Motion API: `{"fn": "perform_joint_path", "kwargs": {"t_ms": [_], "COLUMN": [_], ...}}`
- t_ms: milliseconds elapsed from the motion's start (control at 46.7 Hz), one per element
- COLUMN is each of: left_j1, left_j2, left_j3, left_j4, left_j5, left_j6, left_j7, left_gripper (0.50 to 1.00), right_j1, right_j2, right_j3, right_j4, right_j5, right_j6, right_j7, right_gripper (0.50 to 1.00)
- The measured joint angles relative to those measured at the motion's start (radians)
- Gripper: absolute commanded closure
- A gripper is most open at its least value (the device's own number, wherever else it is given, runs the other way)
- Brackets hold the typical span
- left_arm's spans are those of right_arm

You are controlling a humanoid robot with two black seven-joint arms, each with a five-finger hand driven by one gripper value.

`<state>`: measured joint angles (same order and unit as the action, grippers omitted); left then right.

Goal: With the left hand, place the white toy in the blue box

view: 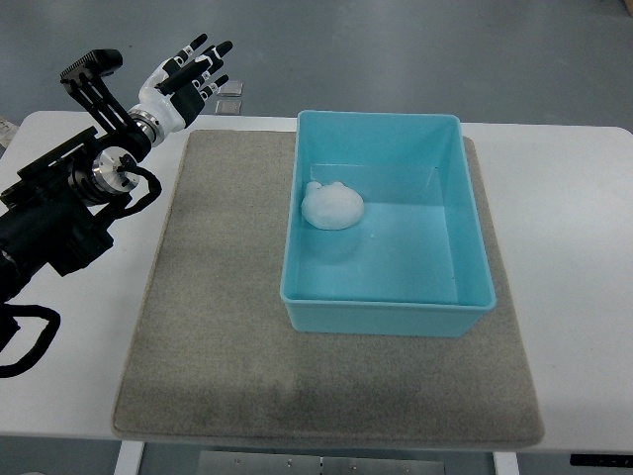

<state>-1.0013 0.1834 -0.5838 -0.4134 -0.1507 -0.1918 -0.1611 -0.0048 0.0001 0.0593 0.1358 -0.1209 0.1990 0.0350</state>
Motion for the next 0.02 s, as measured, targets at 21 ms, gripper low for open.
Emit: {"fn": "perform_joint_path", "kwargs": {"t_ms": [21], "left_j1": [0.002], "left_j2": [0.000], "left_j3": [-0.001], "left_j4": [0.000], "left_j5": [0.000], "left_j6": [0.000], "left_j7": [0.000], "left_gripper": [0.508], "right_j1": [0.000], "right_j2": [0.000], "right_j3": [0.000], "right_j4": [0.001], "right_j5": [-0.001], "right_j6": [0.001], "right_j7": [-0.001], "right_gripper": [0.564]}}
